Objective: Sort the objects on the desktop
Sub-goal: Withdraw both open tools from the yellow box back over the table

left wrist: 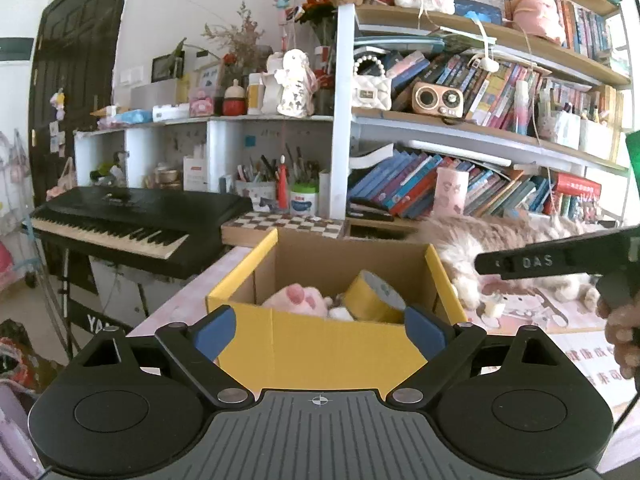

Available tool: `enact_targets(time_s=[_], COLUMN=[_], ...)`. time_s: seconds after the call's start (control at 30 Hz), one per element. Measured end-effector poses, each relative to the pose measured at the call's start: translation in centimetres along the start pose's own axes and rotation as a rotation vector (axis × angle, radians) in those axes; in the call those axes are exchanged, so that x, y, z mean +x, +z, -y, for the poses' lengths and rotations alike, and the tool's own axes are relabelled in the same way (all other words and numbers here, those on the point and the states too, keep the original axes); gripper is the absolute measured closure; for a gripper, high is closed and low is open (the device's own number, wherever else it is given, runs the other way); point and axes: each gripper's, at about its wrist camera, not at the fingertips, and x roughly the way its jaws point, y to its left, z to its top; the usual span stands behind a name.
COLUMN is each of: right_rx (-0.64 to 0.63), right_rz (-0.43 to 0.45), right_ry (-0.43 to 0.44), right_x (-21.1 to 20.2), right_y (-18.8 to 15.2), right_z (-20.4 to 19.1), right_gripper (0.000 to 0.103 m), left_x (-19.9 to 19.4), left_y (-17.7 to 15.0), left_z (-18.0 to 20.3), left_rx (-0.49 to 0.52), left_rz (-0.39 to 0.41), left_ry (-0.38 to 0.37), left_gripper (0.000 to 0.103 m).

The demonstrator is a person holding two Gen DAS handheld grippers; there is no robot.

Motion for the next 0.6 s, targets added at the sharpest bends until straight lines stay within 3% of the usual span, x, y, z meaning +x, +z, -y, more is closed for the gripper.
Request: enact_targets(time_s=[0.6], right_rx=[0.063], right_rz=[-0.066], right_ry=[-0.052], right_x=[-9.0], right_y=[-8.0], right_z=[-3.9], right_gripper=[0.038], left_x=[-6.3], left_y=[-3.9], left_z=[-0.8], left_rx=[0.032], left_rz=[-0.065], left_ry=[-0.03], left_gripper=[0.009])
